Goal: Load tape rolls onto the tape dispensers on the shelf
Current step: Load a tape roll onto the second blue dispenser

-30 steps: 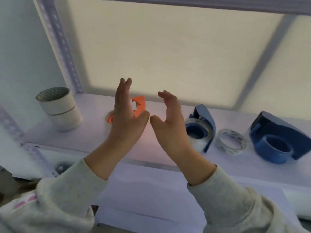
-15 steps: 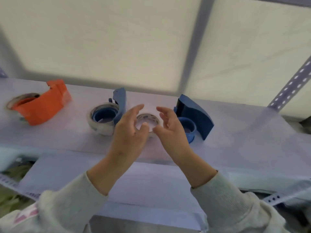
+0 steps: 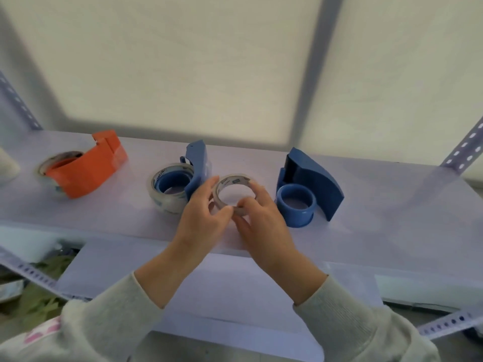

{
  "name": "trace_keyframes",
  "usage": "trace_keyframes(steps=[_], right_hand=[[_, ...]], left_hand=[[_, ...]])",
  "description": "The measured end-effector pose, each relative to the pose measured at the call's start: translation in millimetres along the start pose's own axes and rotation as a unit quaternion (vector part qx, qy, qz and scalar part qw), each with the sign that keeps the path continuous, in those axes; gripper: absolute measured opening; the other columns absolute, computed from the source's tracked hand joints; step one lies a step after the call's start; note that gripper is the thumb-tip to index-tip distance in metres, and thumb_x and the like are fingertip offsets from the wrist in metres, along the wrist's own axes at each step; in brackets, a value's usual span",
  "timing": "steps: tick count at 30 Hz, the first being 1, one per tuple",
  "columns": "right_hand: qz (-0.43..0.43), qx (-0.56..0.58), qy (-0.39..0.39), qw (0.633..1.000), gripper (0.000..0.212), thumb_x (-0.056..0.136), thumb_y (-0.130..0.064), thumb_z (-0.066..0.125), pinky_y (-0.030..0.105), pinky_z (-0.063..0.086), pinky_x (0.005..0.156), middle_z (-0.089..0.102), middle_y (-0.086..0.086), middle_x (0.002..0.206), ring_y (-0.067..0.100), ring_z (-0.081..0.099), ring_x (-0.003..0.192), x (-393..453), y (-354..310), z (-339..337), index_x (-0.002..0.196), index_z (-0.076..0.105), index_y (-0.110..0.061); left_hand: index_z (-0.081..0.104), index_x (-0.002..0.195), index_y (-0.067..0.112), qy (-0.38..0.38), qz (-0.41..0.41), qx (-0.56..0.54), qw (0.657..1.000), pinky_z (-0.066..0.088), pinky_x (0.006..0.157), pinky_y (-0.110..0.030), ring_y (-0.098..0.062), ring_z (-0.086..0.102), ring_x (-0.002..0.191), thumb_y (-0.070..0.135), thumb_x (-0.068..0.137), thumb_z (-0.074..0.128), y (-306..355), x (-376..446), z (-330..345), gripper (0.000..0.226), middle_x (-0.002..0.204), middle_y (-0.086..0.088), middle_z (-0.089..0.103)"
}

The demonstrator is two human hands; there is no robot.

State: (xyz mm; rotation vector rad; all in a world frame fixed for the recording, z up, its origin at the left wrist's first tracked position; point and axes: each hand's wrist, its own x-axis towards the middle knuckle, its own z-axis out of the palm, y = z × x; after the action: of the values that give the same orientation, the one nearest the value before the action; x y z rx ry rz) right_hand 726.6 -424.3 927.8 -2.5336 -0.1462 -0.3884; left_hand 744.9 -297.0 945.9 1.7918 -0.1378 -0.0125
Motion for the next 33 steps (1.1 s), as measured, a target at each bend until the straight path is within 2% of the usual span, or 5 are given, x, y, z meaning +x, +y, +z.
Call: trace_keyframes(steps=[5, 12, 18, 25, 33], right_hand=[[-0.077, -0.014, 0.11, 0.991, 0.01, 0.085, -0.011, 0.07, 0.035, 0.036, 0.109, 0.044, 0.011, 0.148, 0.032, 0.027, 0.145, -22, 6, -34, 0.094, 0.066, -0.01], [0.002, 0.002, 0.114, 0.994, 0.011, 0.083, -0.018, 0.071, 0.036, 0.05, 0.096, 0.041, 0.003, 0.149, 0.029, 0.041, 0.137, -35, 42, -69, 0.089, 0.062, -0.017], [0.059, -0.023, 0.073, 0.995, 0.016, 0.089, -0.031, 0.062, 0.019, 0.039, 0.086, 0.027, -0.008, 0.156, 0.015, 0.049, 0.124, -40, 60, -69, 0.101, 0.054, -0.024], [0.057, -0.11, 0.206, 0.971, 0.032, 0.081, -0.045, 0.068, 0.039, 0.048, 0.089, 0.048, 0.004, 0.139, 0.028, 0.049, 0.115, -31, 63, -90, 0.1, 0.062, -0.02], [0.115, 0.066, 0.008, 0.991, 0.06, 0.051, -0.048, 0.089, 0.003, 0.027, 0.084, 0.011, -0.006, 0.156, -0.001, 0.026, 0.122, -13, 70, -85, 0.098, 0.059, -0.028]], left_hand=[[0.048, 0.124, 0.036, -0.013, 0.042, -0.103, 0.994, 0.046, 0.105, -0.037, -0.014, 0.054, 0.125, 0.017, 0.077, 0.058, 8, -11, 9, 0.052, 0.137, -0.002, 0.054], [0.046, 0.119, 0.04, -0.129, 0.046, -0.092, 0.986, 0.041, 0.108, -0.023, 0.009, 0.05, 0.119, 0.0, 0.085, 0.056, 15, -8, 45, 0.054, 0.13, 0.021, 0.051], [0.045, 0.112, 0.039, -0.165, 0.012, -0.086, 0.982, 0.048, 0.089, -0.011, 0.009, 0.054, 0.109, -0.003, 0.089, 0.055, 12, -3, 64, 0.048, 0.118, 0.022, 0.053], [0.041, 0.135, 0.022, -0.11, -0.048, 0.035, 0.992, 0.044, 0.073, -0.014, -0.009, 0.052, 0.105, 0.02, 0.093, 0.056, 8, 11, 67, 0.045, 0.118, 0.01, 0.05], [0.055, 0.121, 0.024, -0.179, -0.048, 0.085, 0.979, 0.048, 0.09, -0.028, -0.013, 0.057, 0.104, 0.009, 0.085, 0.064, 12, 14, 70, 0.04, 0.113, 0.008, 0.061]])
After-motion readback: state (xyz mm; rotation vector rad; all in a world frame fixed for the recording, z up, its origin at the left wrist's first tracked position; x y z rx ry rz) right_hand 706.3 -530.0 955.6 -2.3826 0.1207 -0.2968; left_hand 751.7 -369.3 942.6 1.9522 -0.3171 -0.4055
